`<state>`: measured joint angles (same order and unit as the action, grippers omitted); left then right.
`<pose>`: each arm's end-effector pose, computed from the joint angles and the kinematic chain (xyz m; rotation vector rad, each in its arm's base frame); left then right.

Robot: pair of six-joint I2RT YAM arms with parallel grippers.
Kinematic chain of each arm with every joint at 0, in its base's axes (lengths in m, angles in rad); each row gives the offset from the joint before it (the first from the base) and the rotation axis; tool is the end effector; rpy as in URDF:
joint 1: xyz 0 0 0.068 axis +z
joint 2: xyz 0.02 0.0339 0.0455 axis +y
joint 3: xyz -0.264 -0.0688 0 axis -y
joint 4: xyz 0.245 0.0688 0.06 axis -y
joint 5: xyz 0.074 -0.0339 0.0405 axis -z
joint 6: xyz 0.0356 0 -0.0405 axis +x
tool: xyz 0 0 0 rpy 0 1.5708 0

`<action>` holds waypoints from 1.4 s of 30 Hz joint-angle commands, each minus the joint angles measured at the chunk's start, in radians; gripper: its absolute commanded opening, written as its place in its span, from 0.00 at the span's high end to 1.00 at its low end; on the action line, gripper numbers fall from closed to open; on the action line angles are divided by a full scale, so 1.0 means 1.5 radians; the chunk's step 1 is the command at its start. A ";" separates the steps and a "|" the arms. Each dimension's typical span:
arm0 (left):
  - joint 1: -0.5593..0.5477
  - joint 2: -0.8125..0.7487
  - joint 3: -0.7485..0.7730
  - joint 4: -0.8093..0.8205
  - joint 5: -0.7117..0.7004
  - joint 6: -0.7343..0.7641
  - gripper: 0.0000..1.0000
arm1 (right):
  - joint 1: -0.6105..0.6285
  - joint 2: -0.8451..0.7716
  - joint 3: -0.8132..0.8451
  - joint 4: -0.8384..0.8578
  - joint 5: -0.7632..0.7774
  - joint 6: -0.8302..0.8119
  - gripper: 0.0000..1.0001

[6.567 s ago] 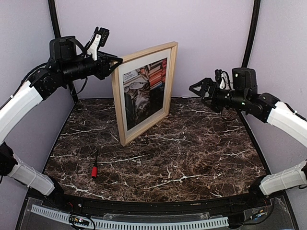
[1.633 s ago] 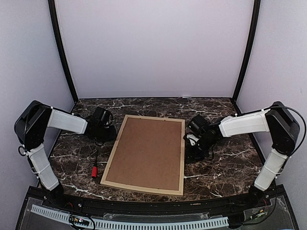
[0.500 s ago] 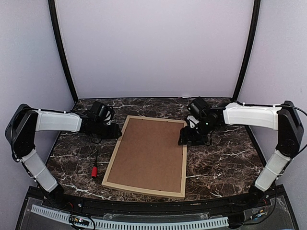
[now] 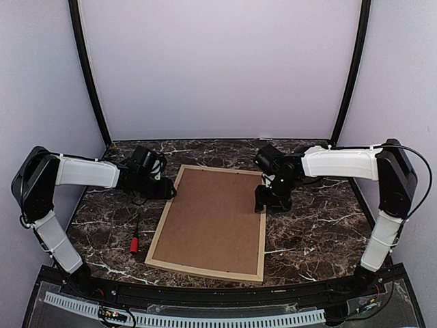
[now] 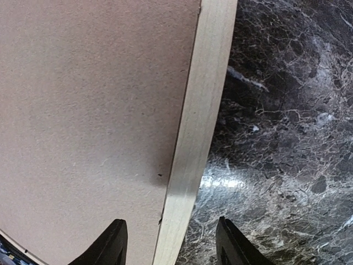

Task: Take the photo out of the frame
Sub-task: Rotate the photo frame at the center of the board.

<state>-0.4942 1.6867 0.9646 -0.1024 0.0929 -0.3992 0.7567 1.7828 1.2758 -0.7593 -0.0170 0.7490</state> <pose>0.3051 -0.1681 0.1785 0.1613 2.4523 -0.5186 0.2553 0.2419 0.2005 -0.0150 2.9134 0.3237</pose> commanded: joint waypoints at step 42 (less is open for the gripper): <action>-0.004 0.032 -0.029 0.061 0.114 0.021 0.56 | 0.010 -0.074 -0.112 0.079 -0.016 -0.014 0.89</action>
<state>-0.4942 1.6997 0.8860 -0.0547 0.1917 -0.3962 0.7895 1.7344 1.1301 -0.6720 -0.0120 0.7513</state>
